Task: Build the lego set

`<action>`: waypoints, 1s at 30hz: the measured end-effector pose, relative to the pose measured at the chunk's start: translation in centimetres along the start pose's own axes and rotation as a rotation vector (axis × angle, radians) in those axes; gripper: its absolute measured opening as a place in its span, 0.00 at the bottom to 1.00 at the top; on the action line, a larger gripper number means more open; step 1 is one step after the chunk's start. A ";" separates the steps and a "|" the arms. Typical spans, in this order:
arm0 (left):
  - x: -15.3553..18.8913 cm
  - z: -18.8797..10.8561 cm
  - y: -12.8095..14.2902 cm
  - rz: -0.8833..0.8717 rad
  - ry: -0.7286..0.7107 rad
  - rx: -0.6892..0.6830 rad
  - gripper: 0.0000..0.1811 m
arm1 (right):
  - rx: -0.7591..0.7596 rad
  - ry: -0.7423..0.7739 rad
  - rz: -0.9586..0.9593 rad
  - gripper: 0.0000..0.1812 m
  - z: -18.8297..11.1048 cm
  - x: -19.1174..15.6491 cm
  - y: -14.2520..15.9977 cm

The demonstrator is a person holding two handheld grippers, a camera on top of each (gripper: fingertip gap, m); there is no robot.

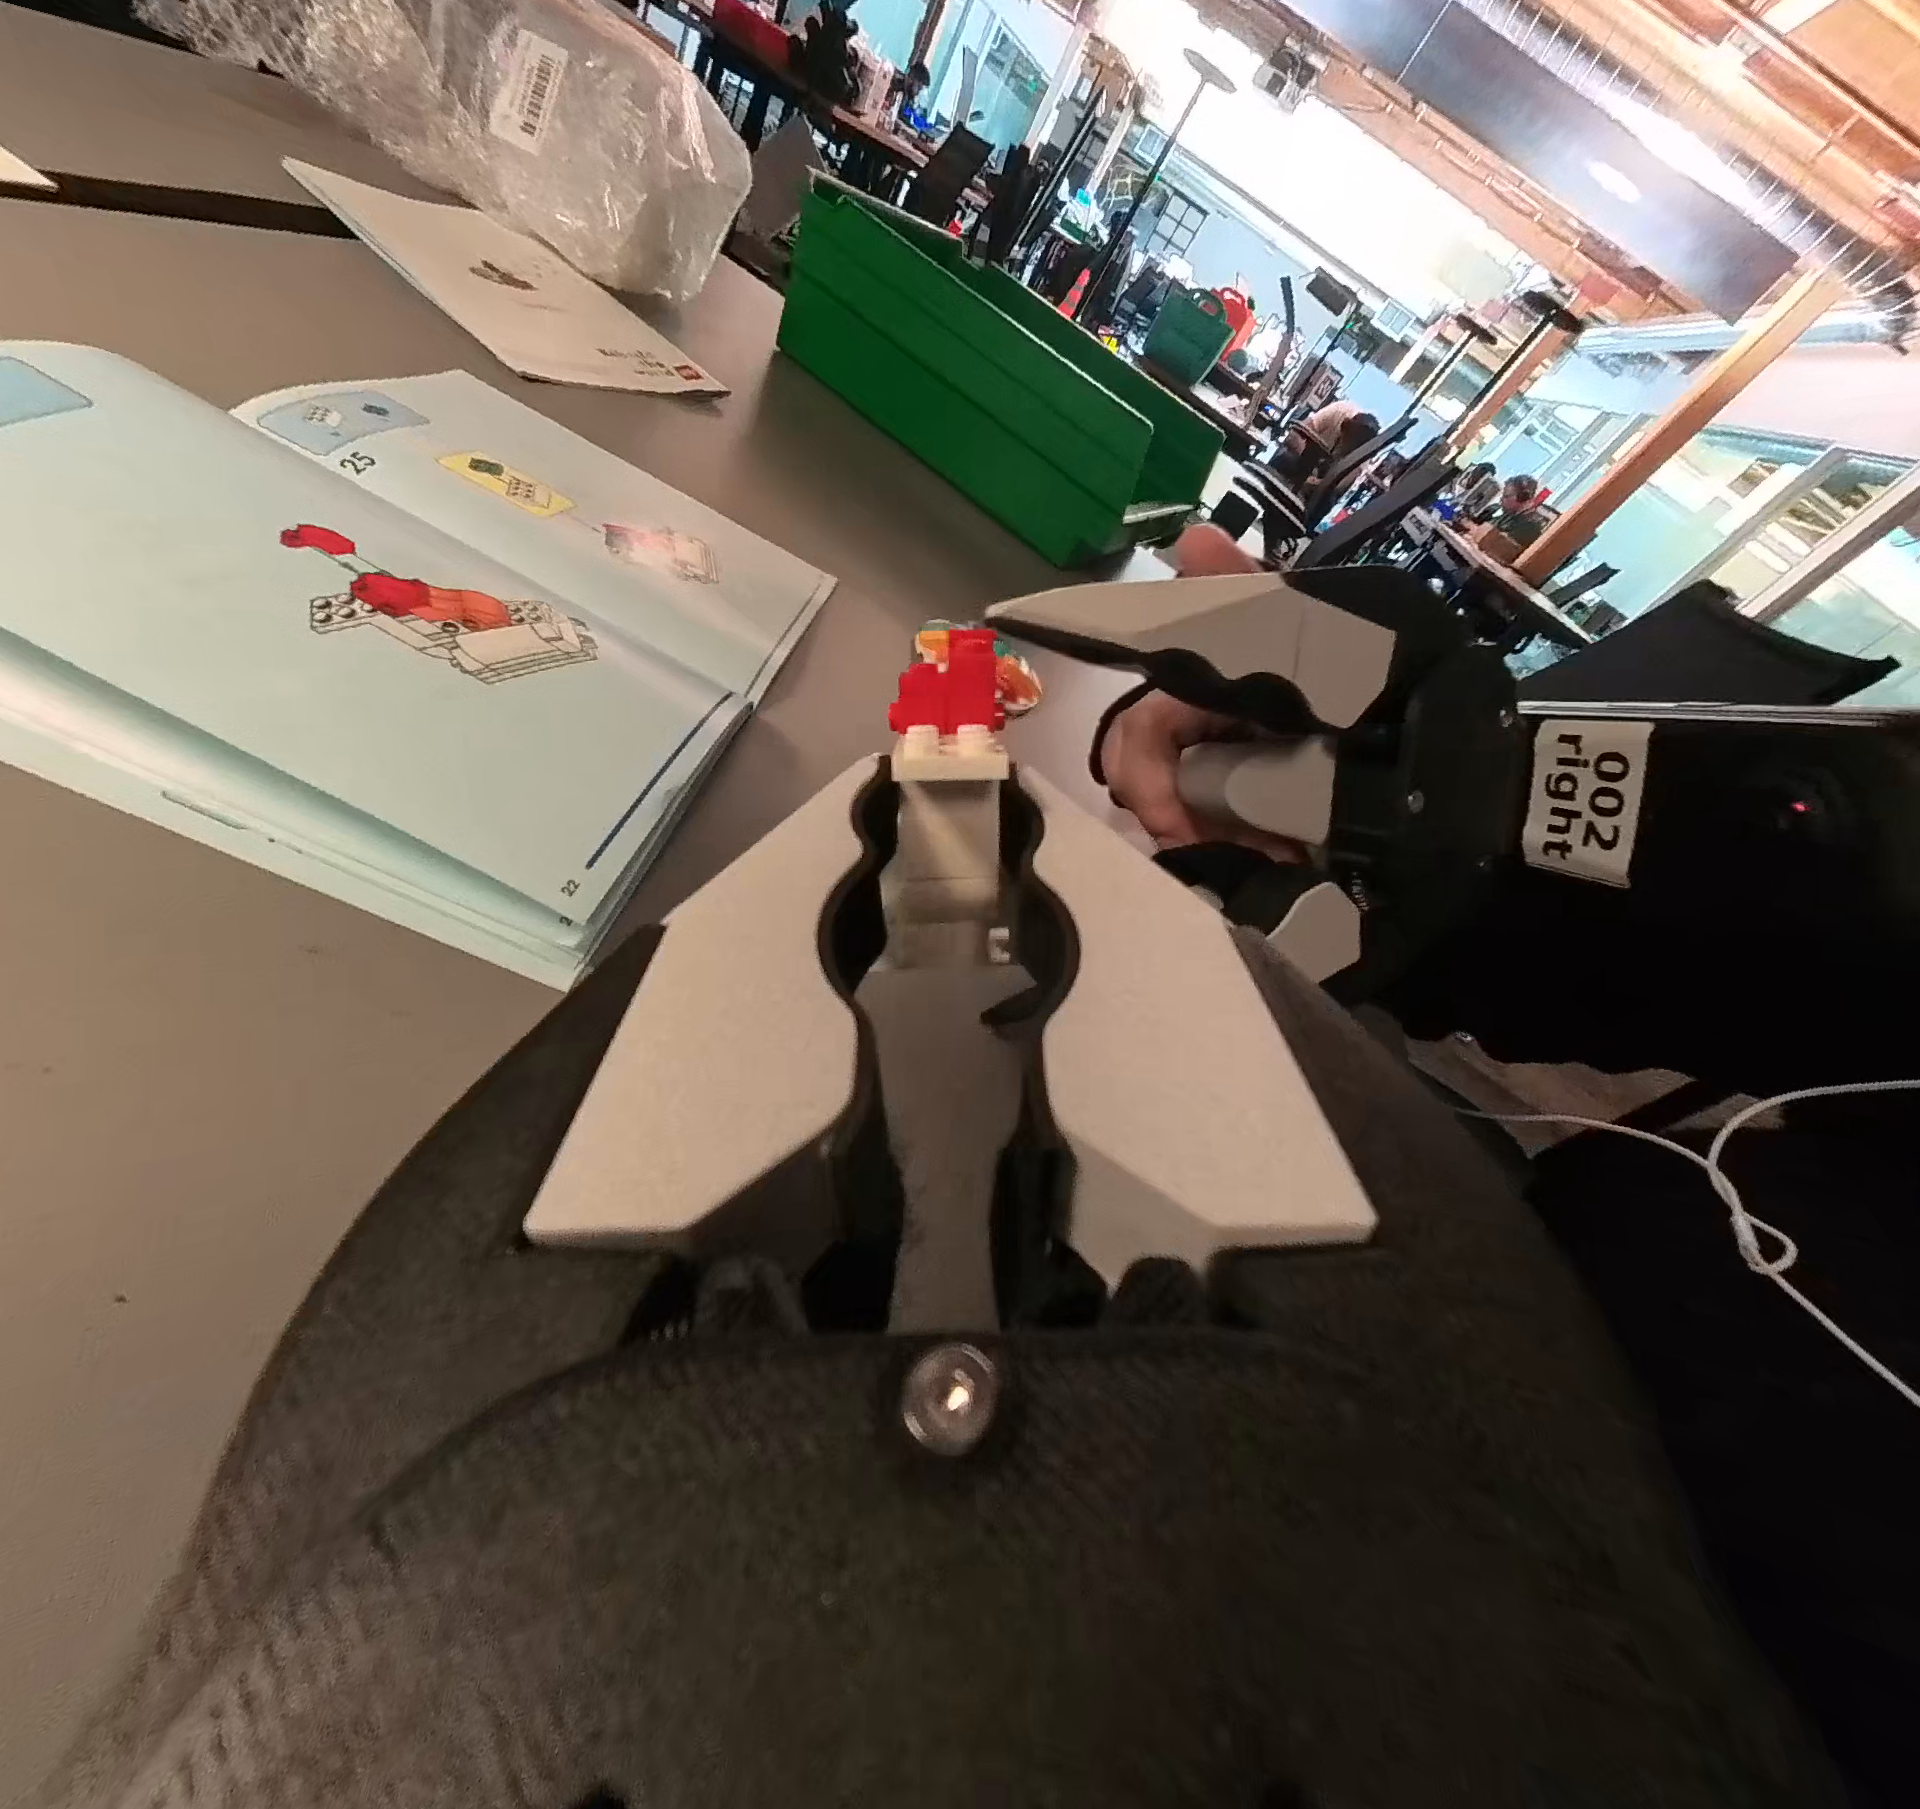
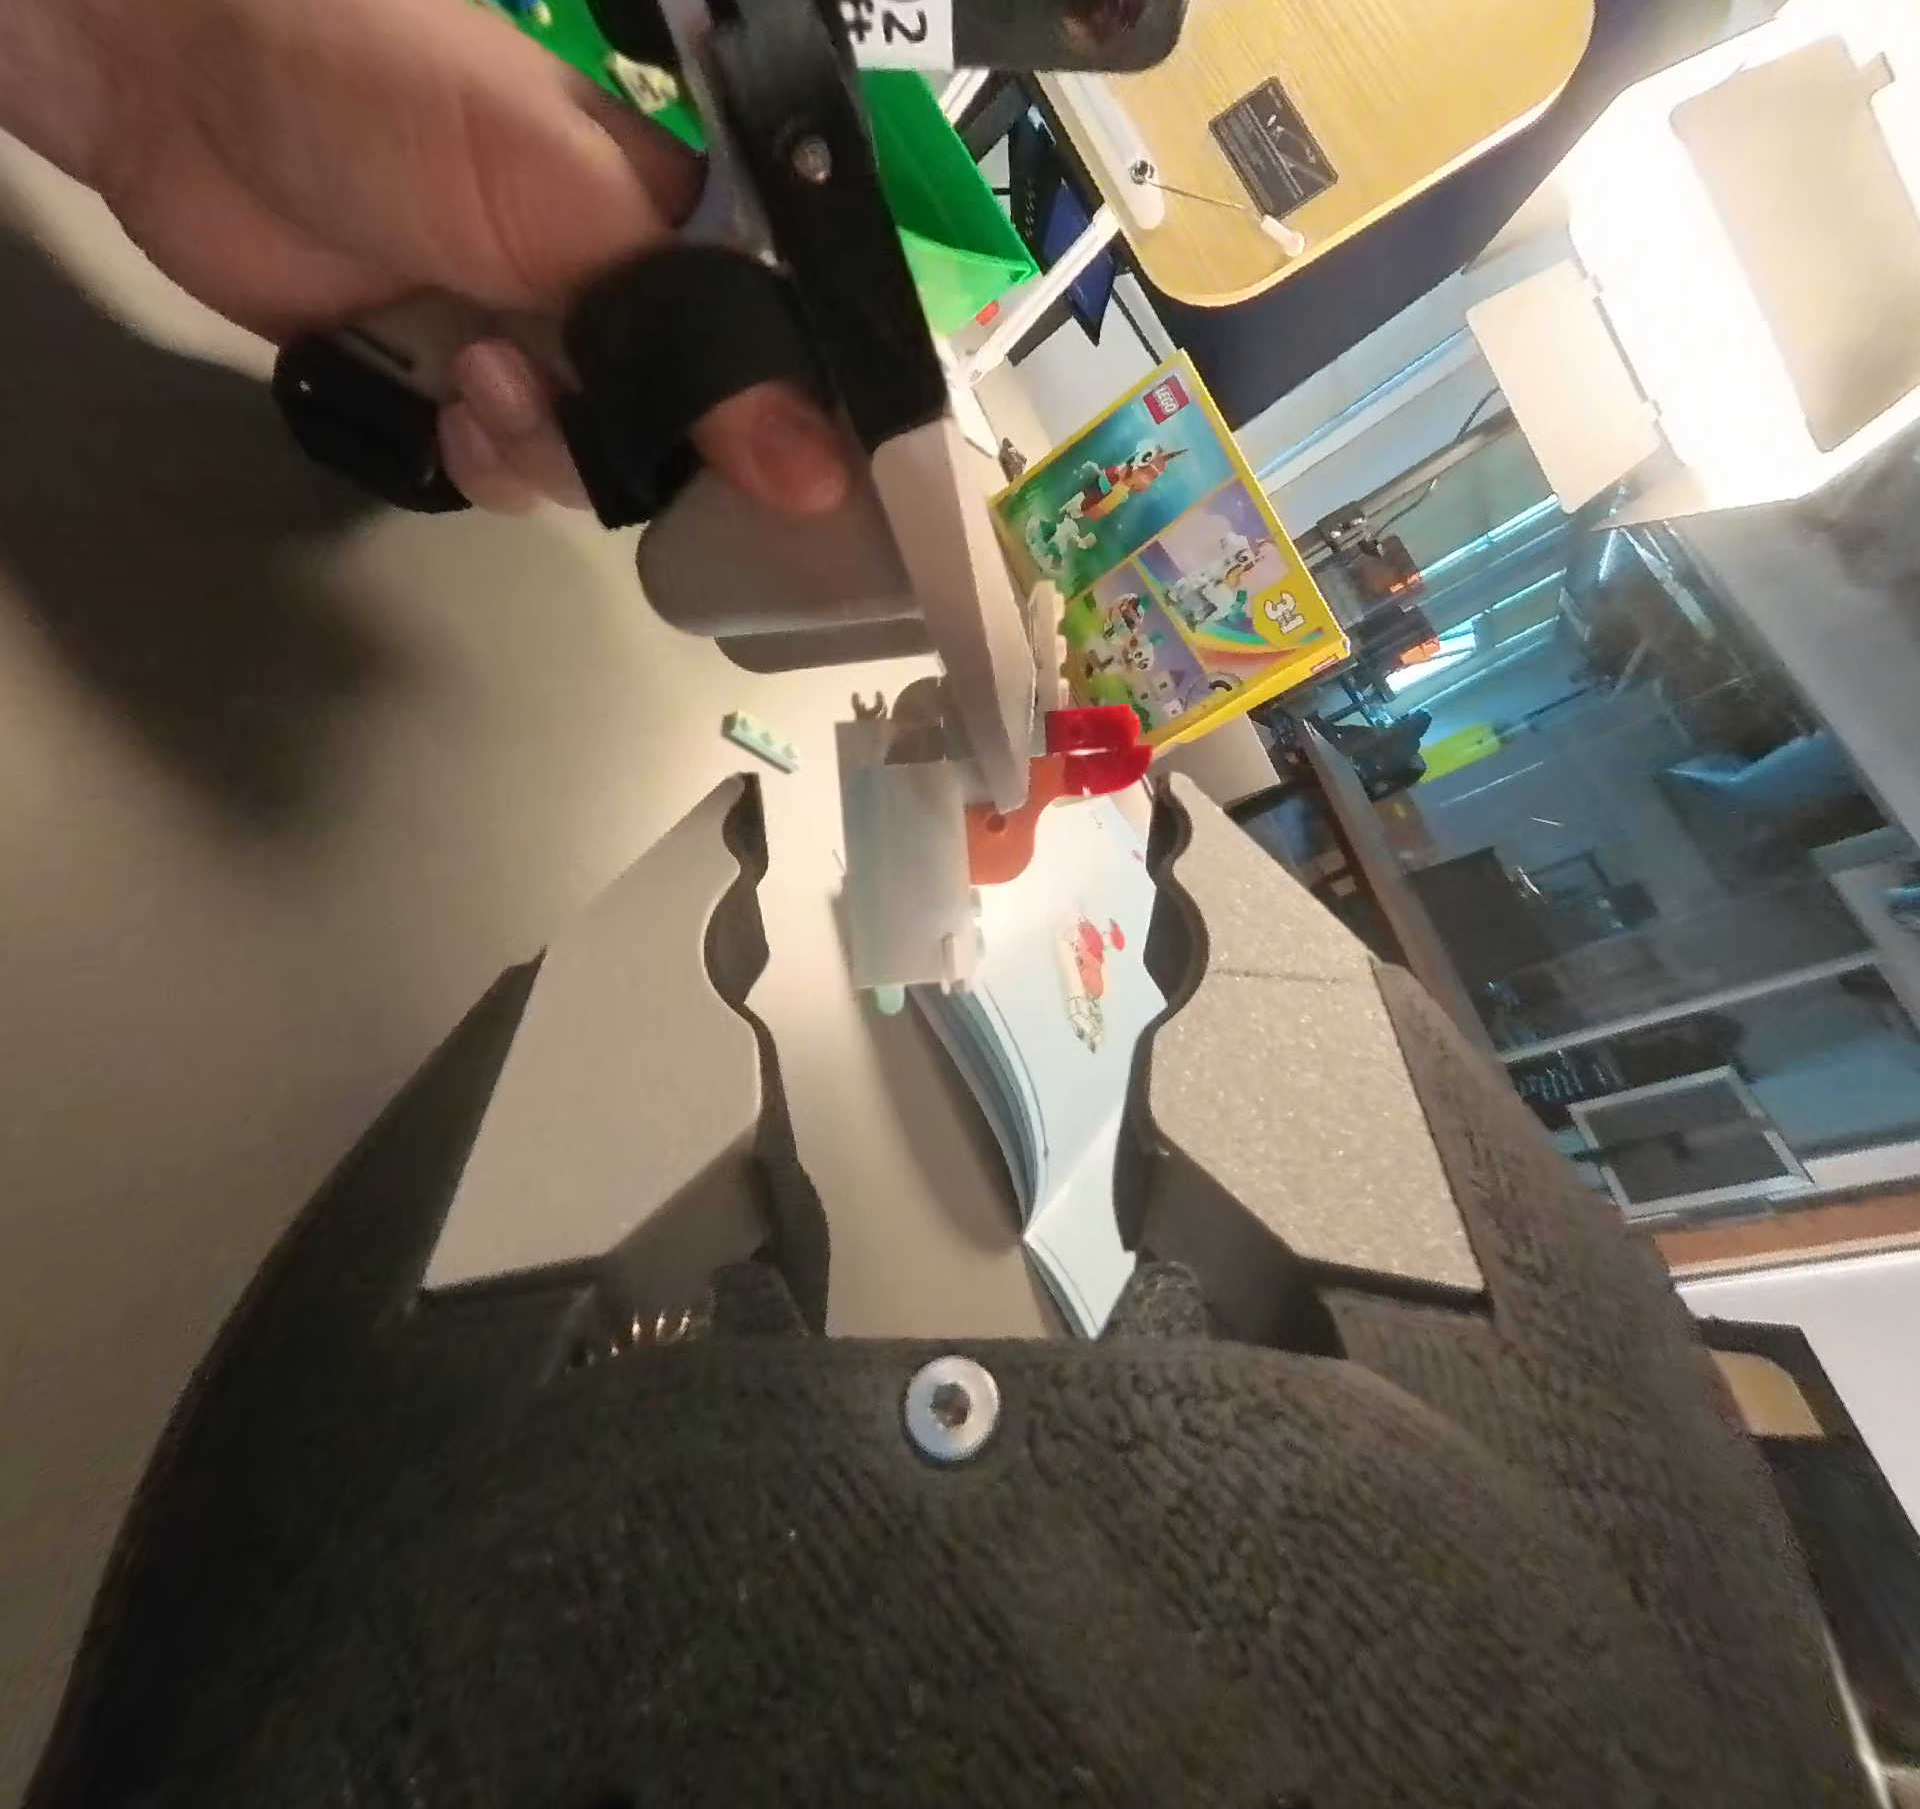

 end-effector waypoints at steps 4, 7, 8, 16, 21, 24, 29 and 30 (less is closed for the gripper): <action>0.3 0.4 0.2 -0.014 0.080 -0.046 0.10 | 0.018 -0.038 -0.031 0.40 -0.3 0.2 0.2; 0.7 0.7 0.4 -0.055 0.200 -0.069 0.10 | 0.054 -0.067 -0.045 0.40 -0.9 0.6 0.3; 0.8 0.7 0.4 -0.067 0.233 -0.072 0.10 | 0.074 -0.082 -0.049 0.39 -1.2 0.7 0.3; 1.0 0.7 0.4 -0.121 0.365 -0.091 0.10 | 0.143 -0.144 -0.051 0.34 -2.2 0.9 -0.2; 1.0 0.7 0.4 -0.116 0.352 -0.091 0.10 | 0.134 -0.153 -0.028 0.33 -2.2 0.9 -0.1; 1.0 0.7 0.4 -0.114 0.347 -0.093 0.10 | 0.132 -0.148 -0.027 0.32 -2.1 0.9 -0.1; 0.8 0.8 0.6 -0.102 0.329 -0.113 0.10 | 0.113 -0.163 -0.055 0.32 -2.1 0.7 0.1; 0.8 0.9 0.6 -0.107 0.323 -0.119 0.10 | 0.104 -0.167 -0.058 0.32 -2.0 0.7 0.2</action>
Point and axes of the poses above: each gripper's, where its closed fingertips meet, z out along the fingers, y out of its underside, x = y × z across the jaws, the point moved 8 cm from there along -z, back along the fingers, and after that the axes turned 5 degrees about -x, right-handed, at the moved point
